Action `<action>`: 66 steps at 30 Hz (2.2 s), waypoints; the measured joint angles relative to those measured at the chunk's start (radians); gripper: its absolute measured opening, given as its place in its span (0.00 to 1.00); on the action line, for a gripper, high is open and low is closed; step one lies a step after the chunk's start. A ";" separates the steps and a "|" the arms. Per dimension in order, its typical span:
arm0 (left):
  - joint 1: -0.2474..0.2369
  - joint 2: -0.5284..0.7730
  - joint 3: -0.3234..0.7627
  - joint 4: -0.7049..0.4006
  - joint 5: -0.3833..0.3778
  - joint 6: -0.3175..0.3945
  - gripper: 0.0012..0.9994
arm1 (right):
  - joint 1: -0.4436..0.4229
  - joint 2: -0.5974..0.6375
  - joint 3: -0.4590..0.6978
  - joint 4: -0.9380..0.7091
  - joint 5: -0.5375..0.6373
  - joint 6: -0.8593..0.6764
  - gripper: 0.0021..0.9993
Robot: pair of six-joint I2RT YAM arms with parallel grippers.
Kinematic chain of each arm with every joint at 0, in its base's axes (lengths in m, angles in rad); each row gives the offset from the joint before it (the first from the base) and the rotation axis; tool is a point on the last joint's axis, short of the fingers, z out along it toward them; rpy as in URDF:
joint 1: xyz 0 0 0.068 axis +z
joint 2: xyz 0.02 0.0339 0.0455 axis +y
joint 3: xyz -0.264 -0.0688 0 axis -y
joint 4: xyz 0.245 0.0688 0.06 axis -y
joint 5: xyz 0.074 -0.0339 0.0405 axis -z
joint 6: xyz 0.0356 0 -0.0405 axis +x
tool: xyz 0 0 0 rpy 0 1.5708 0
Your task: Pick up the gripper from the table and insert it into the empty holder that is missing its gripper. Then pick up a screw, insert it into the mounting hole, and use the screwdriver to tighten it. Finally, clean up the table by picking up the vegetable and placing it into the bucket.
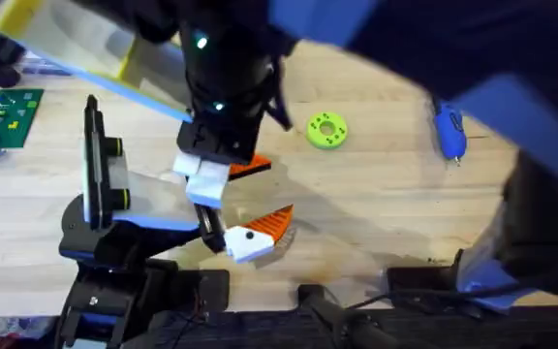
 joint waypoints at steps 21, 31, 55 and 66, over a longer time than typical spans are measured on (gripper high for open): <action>0.000 0.000 0.000 0.000 0.000 0.005 0.00 | -0.304 -0.300 -0.081 -0.098 -0.096 0.111 1.00; 0.000 0.000 0.000 0.000 0.000 0.005 0.00 | -0.331 -0.480 -0.452 0.055 -0.144 0.128 1.00; 0.000 0.000 0.000 0.000 0.000 0.005 0.00 | -0.387 -0.440 -0.574 0.085 -0.095 0.224 1.00; 0.000 0.000 0.000 0.000 0.000 0.005 0.00 | -0.622 -0.532 -0.575 0.024 0.086 0.451 1.00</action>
